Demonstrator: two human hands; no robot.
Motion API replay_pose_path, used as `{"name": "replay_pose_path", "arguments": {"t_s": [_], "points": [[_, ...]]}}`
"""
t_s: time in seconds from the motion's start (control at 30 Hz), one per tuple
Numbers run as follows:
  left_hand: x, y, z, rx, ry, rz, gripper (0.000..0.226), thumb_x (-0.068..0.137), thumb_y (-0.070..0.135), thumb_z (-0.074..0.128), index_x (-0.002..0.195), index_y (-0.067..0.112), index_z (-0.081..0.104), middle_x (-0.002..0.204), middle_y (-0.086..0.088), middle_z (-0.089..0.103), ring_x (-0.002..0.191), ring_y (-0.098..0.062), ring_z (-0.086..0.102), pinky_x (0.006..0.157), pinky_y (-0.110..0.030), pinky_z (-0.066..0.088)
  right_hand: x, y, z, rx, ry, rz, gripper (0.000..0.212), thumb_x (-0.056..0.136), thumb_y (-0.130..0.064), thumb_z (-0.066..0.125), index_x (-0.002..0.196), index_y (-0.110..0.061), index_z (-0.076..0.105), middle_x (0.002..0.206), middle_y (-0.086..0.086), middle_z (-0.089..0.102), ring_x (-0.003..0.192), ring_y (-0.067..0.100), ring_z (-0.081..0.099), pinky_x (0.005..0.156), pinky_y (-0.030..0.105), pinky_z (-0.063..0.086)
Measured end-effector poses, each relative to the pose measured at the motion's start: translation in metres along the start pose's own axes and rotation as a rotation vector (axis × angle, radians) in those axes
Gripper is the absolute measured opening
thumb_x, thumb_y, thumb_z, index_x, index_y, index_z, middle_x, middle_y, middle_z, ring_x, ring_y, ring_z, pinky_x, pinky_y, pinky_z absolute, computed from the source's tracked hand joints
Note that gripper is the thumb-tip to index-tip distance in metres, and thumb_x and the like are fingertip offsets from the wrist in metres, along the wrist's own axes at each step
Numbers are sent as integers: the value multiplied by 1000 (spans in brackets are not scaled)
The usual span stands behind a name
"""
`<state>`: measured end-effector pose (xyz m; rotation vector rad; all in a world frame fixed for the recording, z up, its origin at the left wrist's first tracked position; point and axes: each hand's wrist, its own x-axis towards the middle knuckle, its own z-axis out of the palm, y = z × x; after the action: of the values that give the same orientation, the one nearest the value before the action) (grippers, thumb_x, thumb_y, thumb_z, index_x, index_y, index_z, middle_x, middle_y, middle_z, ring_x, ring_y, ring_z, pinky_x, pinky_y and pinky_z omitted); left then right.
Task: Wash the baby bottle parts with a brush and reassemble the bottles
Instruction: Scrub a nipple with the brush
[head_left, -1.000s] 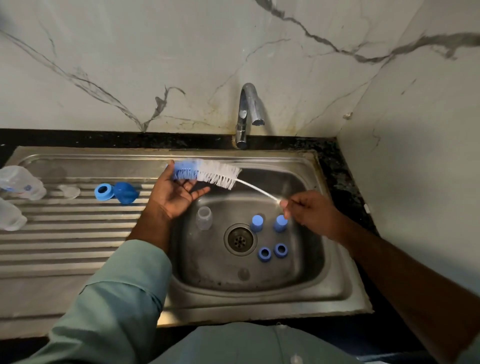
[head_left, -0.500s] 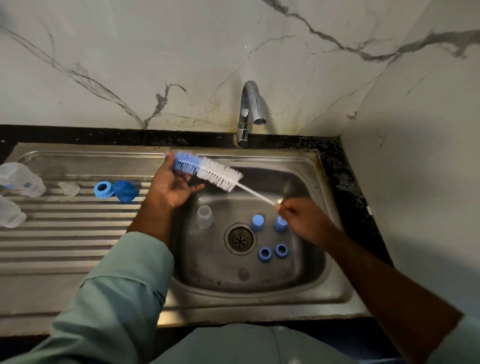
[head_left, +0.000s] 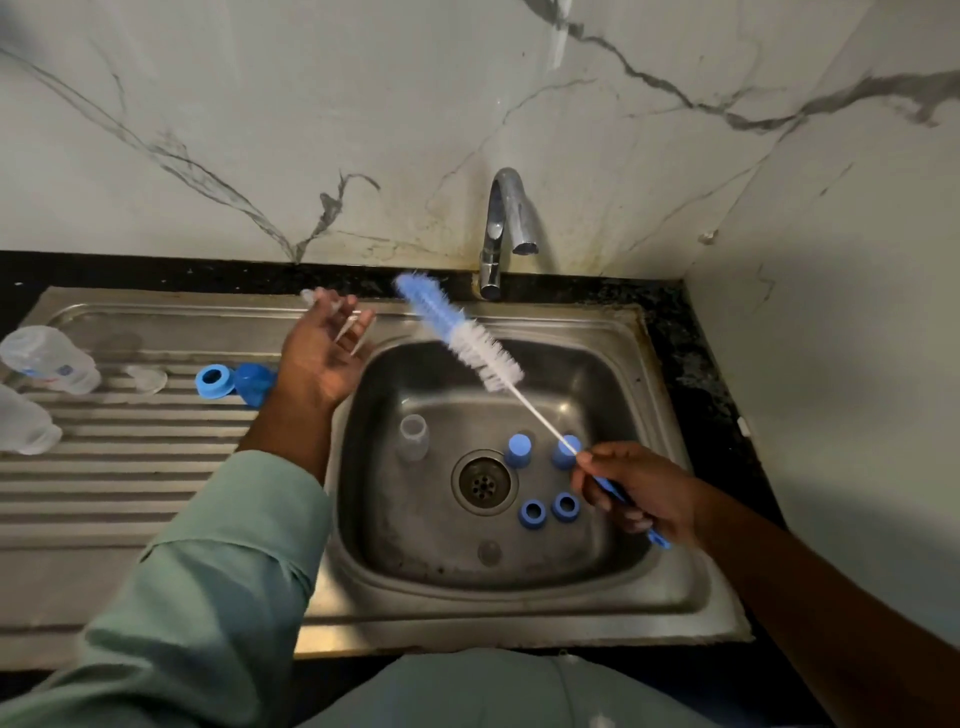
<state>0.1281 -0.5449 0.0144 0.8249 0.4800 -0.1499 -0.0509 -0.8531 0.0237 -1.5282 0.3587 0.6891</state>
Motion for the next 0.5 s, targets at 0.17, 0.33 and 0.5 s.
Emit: {"name": "replay_pose_path", "arguments": {"t_s": [0.17, 0.33, 0.5], "points": [[-31, -54, 16, 1, -64, -50, 5, 97, 18, 57, 97, 22, 60, 88, 4, 73, 84, -12, 71, 76, -34, 55, 12, 4, 47, -307, 367, -428, 24, 96, -14, 52, 113, -20, 68, 63, -8, 50, 47, 3, 42, 48, 18, 39], [-57, -74, 27, -144, -51, -35, 29, 95, 23, 57, 119, 6, 62, 106, -12, 72, 101, -23, 68, 83, -38, 58, 22, 8, 72, -751, 364, -606, 51, 94, -12, 49, 138, -39, 45, 54, -16, 46, 48, 3, 43, 57, 23, 44], [-61, -65, 32, -194, 80, -159, 46, 105, 44, 31, 124, 14, 61, 115, -12, 65, 105, -26, 62, 82, -39, 47, 9, 7, 88, -831, 267, -604, 48, 94, -10, 48, 138, -30, 48, 84, 4, 69, 67, 12, 58, 71, 33, 51]]}}
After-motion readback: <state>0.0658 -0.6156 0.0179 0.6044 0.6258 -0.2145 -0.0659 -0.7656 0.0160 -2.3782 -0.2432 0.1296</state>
